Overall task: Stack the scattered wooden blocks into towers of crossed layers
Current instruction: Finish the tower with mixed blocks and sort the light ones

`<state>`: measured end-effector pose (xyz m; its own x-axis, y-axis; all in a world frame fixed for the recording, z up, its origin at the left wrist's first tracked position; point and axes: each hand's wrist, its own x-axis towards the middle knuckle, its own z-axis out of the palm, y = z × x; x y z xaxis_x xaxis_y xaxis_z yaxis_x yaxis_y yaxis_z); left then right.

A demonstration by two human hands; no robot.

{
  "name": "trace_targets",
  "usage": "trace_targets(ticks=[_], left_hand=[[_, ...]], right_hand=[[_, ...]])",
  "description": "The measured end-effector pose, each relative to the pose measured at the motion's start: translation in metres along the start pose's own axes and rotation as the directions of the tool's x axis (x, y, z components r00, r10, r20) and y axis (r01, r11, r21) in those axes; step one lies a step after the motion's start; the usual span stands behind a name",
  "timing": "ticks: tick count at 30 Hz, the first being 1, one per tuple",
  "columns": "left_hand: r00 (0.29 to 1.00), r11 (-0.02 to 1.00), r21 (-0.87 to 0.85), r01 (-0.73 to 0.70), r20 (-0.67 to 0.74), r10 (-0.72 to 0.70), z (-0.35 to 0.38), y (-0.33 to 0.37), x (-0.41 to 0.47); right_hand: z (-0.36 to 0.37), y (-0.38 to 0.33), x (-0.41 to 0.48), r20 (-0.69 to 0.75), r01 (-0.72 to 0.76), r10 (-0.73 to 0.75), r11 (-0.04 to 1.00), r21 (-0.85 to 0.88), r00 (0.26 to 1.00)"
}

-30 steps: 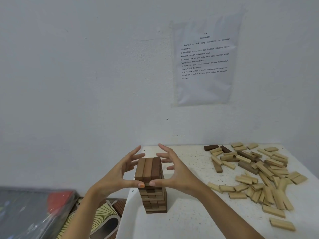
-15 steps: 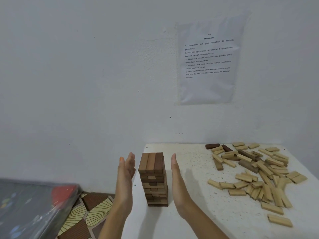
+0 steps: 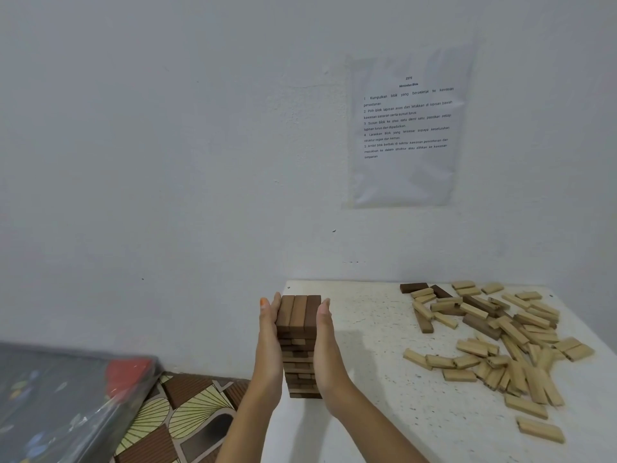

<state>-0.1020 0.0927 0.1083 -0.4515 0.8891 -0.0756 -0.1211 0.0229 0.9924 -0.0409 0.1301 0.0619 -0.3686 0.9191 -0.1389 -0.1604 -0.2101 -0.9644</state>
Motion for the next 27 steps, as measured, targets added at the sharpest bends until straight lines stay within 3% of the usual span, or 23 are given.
trace_targets(ticks=[13, 18, 22, 27], left_hand=[[0.998, 1.000, -0.003, -0.029, -0.052, 0.029, -0.003, 0.004, -0.003], [0.950, 0.960, 0.083, -0.266, -0.149, 0.276, 0.004, 0.018, -0.011], [0.882, 0.883, 0.089, -0.460, -0.071, 0.467, 0.028, 0.041, -0.025], [0.850, 0.847, 0.071, -0.527, 0.050, 0.525, 0.079, 0.046, -0.034]], right_hand=[[-0.004, -0.018, -0.012, -0.002, 0.013, -0.013, 0.999, -0.048, 1.000], [-0.020, -0.046, -0.028, -0.033, 0.061, -0.064, 0.996, -0.069, 0.997], [-0.044, -0.070, -0.039, -0.099, 0.165, -0.175, 0.981, -0.097, 0.980], [-0.089, -0.087, -0.044, -0.240, 0.273, -0.283, 0.959, -0.075, 0.928]])
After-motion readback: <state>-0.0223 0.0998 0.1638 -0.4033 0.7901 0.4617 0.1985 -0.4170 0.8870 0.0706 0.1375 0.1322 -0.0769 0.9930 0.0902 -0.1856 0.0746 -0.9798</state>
